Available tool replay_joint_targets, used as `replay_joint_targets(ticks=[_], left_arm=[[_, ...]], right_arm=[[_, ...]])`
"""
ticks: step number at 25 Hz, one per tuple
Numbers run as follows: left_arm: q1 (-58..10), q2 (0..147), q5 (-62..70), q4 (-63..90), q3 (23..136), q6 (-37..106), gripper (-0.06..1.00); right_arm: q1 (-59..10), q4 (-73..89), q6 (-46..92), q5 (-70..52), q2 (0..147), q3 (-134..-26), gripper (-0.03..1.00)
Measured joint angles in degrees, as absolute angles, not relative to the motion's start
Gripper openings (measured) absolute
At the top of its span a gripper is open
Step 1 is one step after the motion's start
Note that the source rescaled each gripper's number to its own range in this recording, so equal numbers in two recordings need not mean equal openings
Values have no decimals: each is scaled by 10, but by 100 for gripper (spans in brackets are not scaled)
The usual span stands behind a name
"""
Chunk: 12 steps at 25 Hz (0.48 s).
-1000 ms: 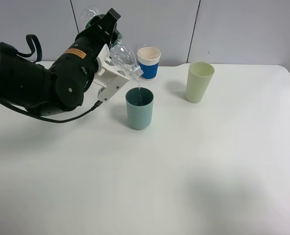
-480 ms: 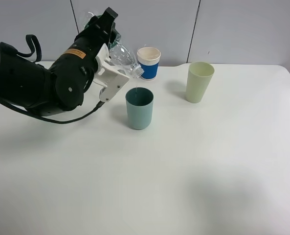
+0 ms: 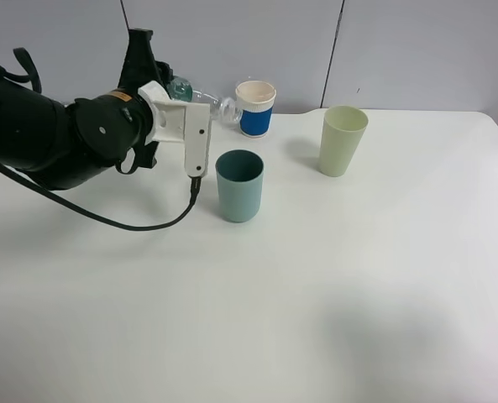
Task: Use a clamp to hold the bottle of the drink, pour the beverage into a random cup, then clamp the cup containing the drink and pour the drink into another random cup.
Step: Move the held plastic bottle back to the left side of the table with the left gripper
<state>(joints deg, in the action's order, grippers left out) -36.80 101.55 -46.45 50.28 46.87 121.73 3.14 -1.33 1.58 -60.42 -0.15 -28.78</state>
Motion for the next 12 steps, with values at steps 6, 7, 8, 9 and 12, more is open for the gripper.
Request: replay_joint_targets(ticks=[6,7,8,9,12], left_arm=[[-328,988,-443,472,455,1000,0],[-320,981,-439,455,448,954,0],[-312,973,-436,440,439,906,0],[-304,965,-435,420,429,863,0],[-277,944,-434,344,399,704,0]], right_arm=[[31,-13,16,-604,-2,-288,95],[31,-13,16,-604,-2,-288,95],[31,-13,16,-604,-2,-288,95],[31,-13,16,-604,-2,-288,95],[31,-13,16,-604,-2,-288,95]])
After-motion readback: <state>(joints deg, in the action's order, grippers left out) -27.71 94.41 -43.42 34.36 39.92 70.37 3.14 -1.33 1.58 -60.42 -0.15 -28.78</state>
